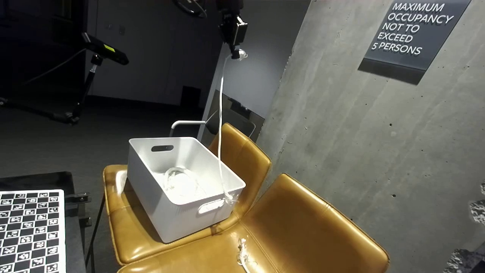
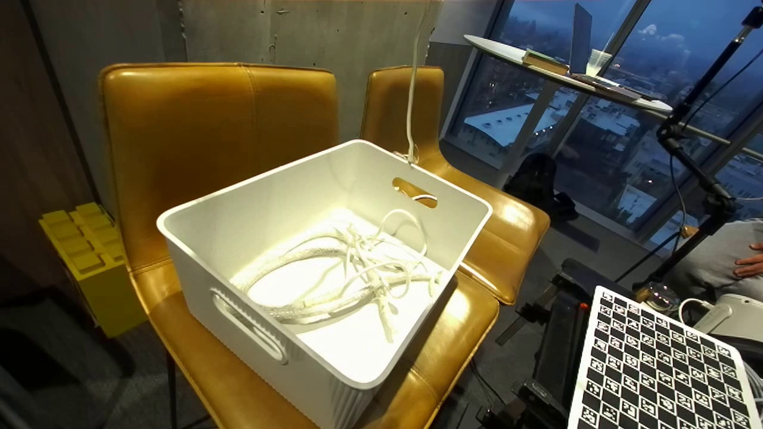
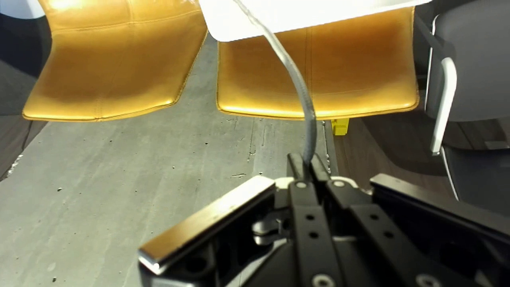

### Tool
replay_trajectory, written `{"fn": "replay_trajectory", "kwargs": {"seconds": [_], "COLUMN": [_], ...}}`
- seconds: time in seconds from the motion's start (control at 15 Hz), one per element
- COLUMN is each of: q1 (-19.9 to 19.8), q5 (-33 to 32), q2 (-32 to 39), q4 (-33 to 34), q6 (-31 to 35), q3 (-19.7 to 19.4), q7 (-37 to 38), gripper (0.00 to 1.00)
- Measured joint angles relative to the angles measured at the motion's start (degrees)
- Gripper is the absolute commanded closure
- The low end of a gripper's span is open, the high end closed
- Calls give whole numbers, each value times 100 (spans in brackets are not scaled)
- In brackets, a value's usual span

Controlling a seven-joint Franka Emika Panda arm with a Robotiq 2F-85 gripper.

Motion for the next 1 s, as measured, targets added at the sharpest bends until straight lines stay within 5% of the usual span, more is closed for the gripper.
{"fn": "replay_trajectory", "kwargs": {"seconds": [0.67,0.73,1.0], "q1": [-427,-443,-660], "q5": [-302,-310,-323], "q2": [6,10,25], "q4": [-858,-1000,-1673], "q6": [101,157,512], "q3": [756,766,761], "q7": [353,375,395], "gripper": [99,71,51]}}
